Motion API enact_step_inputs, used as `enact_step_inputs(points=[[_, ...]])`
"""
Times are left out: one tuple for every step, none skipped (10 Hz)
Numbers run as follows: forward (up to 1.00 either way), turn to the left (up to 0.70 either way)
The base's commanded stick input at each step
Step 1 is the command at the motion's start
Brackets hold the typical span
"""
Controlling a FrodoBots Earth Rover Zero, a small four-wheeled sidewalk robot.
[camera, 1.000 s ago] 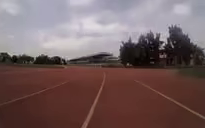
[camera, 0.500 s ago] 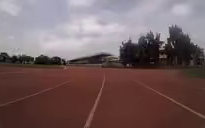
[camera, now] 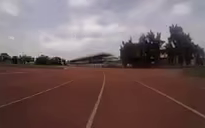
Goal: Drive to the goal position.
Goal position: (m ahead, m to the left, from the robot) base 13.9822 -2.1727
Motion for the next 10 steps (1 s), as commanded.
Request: enact_step_inputs(points=[[0.45, 0.0], [0.45, 0.0], [0.45, 0.0], [0.45, 0.0], [0.45, 0.0], [0.45, 0.0], [0.45, 0.0], [0.45, 0.0], [0.45, 0.0], [0.45, 0.0]])
